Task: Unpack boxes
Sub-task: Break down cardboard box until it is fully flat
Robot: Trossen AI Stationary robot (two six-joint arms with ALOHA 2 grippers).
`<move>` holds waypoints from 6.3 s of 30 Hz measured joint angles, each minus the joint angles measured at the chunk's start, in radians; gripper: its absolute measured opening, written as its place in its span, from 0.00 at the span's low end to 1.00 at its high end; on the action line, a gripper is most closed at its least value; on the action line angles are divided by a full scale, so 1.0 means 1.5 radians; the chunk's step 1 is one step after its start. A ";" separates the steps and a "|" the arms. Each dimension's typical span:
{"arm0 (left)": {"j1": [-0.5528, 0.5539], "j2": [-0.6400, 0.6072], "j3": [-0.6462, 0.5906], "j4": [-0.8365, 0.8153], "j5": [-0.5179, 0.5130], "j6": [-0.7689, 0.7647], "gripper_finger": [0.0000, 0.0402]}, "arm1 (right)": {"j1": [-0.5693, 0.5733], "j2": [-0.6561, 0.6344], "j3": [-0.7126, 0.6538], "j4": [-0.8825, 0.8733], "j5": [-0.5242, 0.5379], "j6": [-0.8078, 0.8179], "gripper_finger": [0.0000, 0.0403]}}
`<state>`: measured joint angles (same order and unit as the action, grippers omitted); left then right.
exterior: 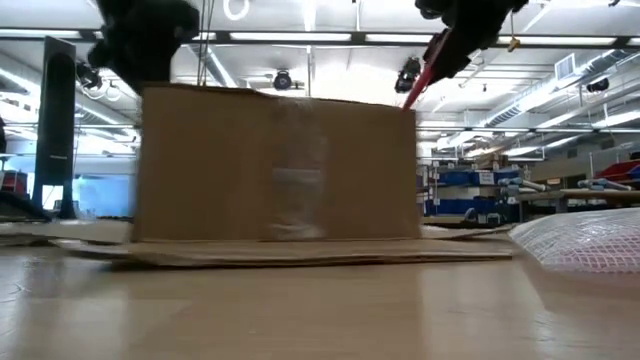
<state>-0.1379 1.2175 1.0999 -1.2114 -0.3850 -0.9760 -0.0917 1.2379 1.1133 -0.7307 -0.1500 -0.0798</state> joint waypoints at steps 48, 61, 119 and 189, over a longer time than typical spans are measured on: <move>0.106 0.000 0.251 0.012 0.196 0.317 0.39 | 0.058 0.013 0.000 -0.036 -0.003 0.293 0.33; 0.551 0.103 0.253 0.160 0.164 0.713 0.39 | 0.071 0.123 0.000 0.009 -0.002 0.584 0.33; 0.681 0.274 0.223 0.045 0.286 0.676 0.39 | -0.051 0.104 0.000 -0.151 0.020 0.580 0.33; -0.049 -0.080 0.000 -0.121 0.311 -0.243 0.39 | -0.124 0.123 -0.001 0.029 0.018 0.295 0.33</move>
<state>-0.2117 1.0980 1.1004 -1.3928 0.0815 -1.3398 -0.2783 1.4227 1.1126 -0.6872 -0.1223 0.3631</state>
